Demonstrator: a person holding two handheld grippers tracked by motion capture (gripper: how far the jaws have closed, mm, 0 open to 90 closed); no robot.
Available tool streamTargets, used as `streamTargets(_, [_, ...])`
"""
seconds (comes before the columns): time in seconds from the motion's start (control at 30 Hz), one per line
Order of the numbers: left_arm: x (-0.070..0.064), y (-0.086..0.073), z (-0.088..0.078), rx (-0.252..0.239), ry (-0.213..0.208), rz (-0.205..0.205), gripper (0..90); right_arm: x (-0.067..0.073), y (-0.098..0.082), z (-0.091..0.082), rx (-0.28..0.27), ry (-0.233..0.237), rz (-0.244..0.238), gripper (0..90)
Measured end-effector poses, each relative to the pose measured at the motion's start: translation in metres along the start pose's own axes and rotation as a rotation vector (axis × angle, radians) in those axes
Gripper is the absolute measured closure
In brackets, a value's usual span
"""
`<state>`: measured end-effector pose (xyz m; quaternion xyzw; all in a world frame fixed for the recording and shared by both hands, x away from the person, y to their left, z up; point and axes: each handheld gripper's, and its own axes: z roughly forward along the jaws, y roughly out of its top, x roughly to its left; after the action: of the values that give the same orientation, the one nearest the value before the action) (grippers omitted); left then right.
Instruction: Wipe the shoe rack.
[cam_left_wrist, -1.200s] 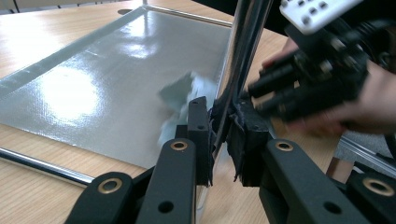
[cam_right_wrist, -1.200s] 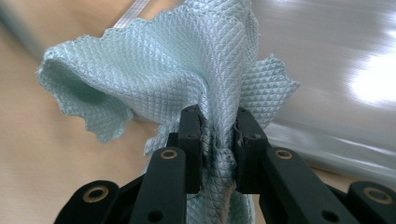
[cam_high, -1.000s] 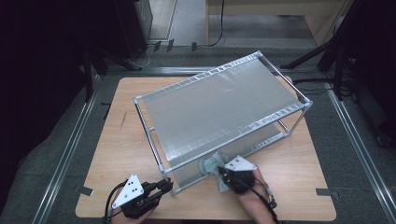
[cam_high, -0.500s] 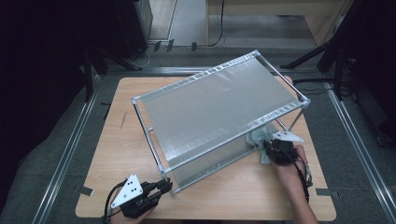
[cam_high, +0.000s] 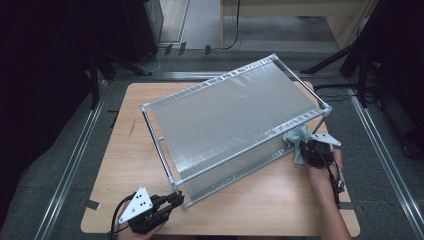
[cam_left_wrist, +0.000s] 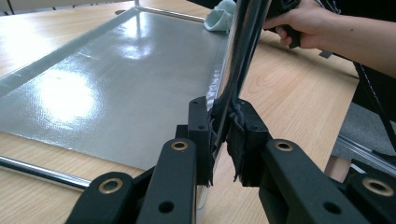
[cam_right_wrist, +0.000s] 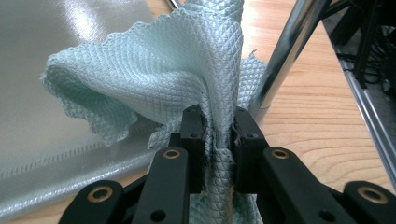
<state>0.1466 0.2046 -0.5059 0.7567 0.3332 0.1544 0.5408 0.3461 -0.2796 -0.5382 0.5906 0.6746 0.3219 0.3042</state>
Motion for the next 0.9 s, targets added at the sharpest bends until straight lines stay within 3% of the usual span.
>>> streamTargets(0.17, [0.0,0.0,0.001,-0.003,0.001,-0.006,79.7,0.015,-0.006,-0.008,0.025,0.054,-0.049,79.3])
streamTargets(0.53, [-0.003,0.001,0.004,-0.006,0.017,-0.019,79.6,0.096,-0.034,-0.038,0.002,0.226,-0.148,79.8])
streamTargets(0.8, [-0.003,0.002,0.006,-0.009,0.025,-0.028,79.5,0.181,-0.059,-0.066,-0.01,0.367,-0.268,80.3])
streamTargets(0.9, [-0.003,0.002,0.006,-0.008,0.026,-0.029,79.5,0.212,-0.068,-0.078,-0.006,0.442,-0.314,80.4])
